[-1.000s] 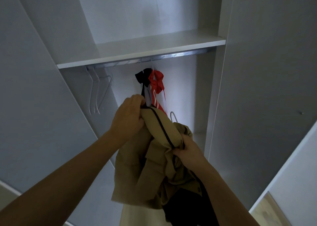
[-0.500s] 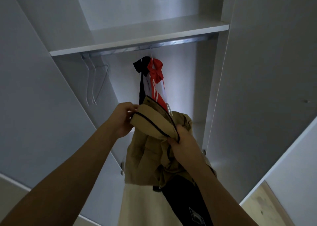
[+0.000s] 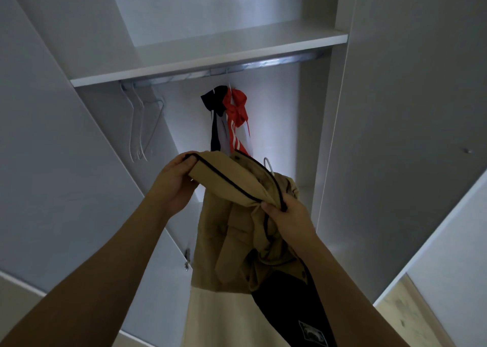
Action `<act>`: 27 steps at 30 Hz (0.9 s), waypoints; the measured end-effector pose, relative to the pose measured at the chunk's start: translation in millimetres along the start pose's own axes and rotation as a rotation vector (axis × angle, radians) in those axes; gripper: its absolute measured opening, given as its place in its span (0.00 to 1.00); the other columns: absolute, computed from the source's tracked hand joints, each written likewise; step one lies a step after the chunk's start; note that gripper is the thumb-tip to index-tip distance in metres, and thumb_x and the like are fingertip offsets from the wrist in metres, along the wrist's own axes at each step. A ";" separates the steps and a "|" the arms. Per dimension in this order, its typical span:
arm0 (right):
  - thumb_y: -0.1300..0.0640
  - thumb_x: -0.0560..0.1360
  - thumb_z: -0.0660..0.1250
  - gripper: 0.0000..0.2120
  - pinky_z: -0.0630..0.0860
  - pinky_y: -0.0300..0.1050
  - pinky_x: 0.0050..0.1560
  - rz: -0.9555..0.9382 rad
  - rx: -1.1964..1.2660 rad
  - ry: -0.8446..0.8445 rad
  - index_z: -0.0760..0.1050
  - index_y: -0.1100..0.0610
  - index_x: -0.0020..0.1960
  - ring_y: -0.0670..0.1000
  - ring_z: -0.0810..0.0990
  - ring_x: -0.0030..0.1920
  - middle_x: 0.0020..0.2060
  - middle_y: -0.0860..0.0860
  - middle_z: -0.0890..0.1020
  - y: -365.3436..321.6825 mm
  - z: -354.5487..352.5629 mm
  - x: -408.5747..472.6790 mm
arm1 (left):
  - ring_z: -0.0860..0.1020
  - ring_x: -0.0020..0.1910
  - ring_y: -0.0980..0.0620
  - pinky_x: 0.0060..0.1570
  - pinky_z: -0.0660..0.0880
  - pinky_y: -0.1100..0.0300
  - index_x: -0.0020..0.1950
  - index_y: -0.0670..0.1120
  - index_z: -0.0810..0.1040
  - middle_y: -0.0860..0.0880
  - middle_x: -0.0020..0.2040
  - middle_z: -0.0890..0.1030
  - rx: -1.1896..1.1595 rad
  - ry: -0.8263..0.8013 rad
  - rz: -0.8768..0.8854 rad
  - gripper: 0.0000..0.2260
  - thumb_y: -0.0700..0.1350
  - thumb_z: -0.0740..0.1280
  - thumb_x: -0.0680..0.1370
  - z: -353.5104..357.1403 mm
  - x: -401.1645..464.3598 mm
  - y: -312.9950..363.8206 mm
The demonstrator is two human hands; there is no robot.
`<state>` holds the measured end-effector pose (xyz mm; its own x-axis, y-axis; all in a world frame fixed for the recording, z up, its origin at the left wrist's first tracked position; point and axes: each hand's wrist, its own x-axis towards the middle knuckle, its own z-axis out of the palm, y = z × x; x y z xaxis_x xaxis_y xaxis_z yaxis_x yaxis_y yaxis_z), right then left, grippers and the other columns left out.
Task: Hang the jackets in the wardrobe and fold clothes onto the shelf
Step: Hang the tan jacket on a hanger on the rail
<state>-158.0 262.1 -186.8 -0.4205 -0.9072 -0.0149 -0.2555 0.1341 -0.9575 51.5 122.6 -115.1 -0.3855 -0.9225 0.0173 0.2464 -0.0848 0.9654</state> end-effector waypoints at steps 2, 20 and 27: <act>0.46 0.76 0.68 0.15 0.76 0.55 0.60 0.020 0.020 0.002 0.77 0.52 0.59 0.51 0.79 0.52 0.51 0.48 0.81 1.7 0.0 -0.5 | 0.82 0.49 0.49 0.49 0.80 0.56 0.52 0.45 0.78 0.45 0.49 0.83 -0.099 -0.028 -0.031 0.08 0.40 0.59 0.81 7.1 0.2 2.0; 0.42 0.79 0.59 0.11 0.59 0.29 0.36 -0.286 -0.457 0.183 0.71 0.49 0.47 0.40 0.71 0.37 0.40 0.43 0.73 17.7 19.9 -29.1 | 0.76 0.39 0.52 0.38 0.76 0.67 0.62 0.38 0.78 0.47 0.42 0.77 1.148 -0.120 -0.430 0.15 0.46 0.67 0.80 80.1 33.2 30.8; 0.49 0.77 0.68 0.07 0.78 0.41 0.54 0.147 0.317 -0.147 0.79 0.52 0.48 0.51 0.80 0.52 0.49 0.48 0.81 26.2 -0.6 -25.7 | 0.74 0.48 0.53 0.45 0.67 0.66 0.59 0.48 0.79 0.49 0.54 0.79 1.925 -0.510 0.464 0.10 0.43 0.62 0.80 56.3 16.5 23.4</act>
<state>-154.4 289.1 -211.4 -0.2973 -0.9381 -0.1776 0.0897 0.1578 -0.9834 0.9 126.6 -77.5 -0.8301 -0.5573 0.0178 -0.5521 0.8171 -0.1661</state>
